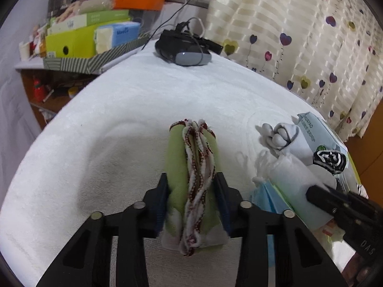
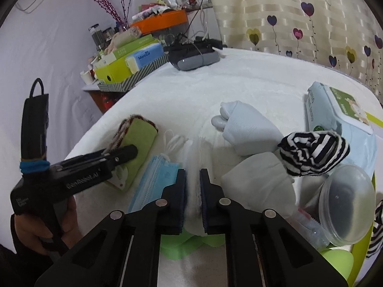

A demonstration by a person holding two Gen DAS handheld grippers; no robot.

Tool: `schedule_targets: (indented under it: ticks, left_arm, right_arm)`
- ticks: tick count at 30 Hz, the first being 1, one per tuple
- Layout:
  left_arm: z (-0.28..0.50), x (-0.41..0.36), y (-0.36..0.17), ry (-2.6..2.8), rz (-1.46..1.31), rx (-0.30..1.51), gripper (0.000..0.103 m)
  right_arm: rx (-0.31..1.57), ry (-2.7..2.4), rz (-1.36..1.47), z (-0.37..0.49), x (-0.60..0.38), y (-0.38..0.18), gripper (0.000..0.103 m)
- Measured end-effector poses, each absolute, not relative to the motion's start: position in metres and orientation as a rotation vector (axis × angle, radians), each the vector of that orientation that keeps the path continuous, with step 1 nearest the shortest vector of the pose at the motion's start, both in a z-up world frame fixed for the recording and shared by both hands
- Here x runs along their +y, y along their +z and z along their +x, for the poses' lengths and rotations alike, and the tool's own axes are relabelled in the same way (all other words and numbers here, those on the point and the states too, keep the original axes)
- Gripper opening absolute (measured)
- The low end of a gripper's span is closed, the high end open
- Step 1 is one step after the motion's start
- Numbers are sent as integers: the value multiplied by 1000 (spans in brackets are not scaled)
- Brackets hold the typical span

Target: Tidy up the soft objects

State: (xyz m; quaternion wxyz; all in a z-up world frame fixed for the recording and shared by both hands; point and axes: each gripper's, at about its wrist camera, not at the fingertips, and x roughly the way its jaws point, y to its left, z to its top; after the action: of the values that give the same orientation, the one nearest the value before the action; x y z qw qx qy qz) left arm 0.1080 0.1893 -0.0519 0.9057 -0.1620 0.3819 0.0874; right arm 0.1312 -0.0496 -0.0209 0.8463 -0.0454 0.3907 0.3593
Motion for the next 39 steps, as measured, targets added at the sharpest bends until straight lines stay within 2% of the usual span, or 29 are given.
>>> schedule_targets:
  ticks: [1, 5, 17, 39]
  left_arm:
    - [107, 188, -51, 181, -328, 785, 27]
    - [102, 187, -44, 198, -318, 768, 23]
    - [68, 157, 1, 169, -275, 666, 23]
    - [34, 37, 44, -63, -182, 607, 23]
  right_arm:
    - [819, 757, -95, 131, -50, -19, 11]
    - [780, 765, -81, 126, -56, -9, 11]
    - [667, 804, -43, 97, -79, 23, 11]
    - [563, 675, 48, 49, -189, 49, 11]
